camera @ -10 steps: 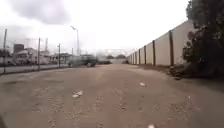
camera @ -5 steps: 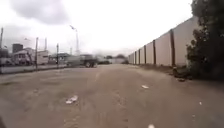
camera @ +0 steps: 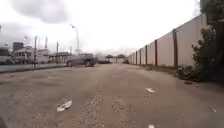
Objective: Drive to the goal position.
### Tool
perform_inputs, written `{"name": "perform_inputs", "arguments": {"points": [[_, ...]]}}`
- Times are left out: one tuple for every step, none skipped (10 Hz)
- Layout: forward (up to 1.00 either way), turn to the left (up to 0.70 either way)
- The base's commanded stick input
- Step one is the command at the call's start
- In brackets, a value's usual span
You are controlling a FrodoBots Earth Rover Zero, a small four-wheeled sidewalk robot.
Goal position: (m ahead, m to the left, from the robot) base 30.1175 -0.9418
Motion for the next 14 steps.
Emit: {"name": "perform_inputs", "arguments": {"points": [[0.50,0.00],[0.50,0.00],[0.50,0.00],[0.50,0.00],[0.50,0.00],[0.50,0.00],[0.50,0.00],[0.50,0.00],[0.50,0.00],[0.50,0.00],[0.50,0.00],[0.50,0.00],[0.50,0.00],[0.50,-0.23]]}}
